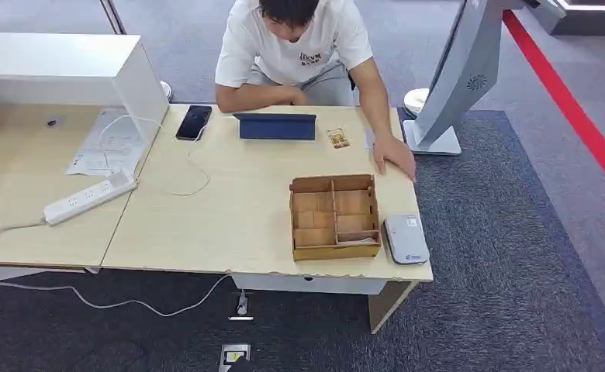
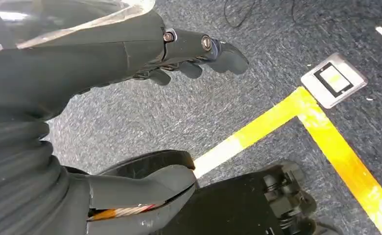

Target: Pass the card to the sensor for recognition and then transmit it.

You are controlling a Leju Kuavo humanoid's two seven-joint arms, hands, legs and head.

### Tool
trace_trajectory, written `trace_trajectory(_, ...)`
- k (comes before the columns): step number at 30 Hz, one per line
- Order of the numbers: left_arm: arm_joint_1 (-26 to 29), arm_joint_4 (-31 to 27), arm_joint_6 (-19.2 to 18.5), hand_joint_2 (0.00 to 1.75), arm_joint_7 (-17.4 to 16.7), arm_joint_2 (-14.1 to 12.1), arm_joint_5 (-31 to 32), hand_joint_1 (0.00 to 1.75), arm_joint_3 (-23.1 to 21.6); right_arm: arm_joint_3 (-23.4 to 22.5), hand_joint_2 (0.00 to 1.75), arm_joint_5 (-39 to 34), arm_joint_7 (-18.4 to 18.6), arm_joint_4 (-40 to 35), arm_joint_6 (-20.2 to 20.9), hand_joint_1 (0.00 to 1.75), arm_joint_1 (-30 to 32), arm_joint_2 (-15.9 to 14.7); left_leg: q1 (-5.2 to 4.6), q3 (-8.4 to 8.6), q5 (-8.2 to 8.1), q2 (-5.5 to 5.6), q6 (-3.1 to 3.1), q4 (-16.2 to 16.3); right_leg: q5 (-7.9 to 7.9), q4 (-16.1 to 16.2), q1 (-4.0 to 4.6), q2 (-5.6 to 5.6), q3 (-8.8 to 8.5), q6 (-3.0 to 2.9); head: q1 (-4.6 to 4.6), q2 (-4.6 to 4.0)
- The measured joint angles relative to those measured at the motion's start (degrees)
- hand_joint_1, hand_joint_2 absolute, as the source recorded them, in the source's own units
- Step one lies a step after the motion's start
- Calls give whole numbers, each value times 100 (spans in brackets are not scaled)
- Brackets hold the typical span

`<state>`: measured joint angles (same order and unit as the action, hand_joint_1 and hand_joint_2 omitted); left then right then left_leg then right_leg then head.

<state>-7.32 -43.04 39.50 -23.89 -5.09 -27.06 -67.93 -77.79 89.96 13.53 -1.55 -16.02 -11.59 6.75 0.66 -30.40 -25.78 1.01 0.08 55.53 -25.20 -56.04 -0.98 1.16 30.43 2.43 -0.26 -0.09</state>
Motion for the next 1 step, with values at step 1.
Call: trace_trajectory(1, -9, 0, 2, 175, -9, -2, 18, 0, -31, 2, 175, 0, -7, 11, -4, 0, -2, 0, 0, 0, 0, 0, 0, 0, 0, 0, 0, 0, 0, 0, 0, 0)
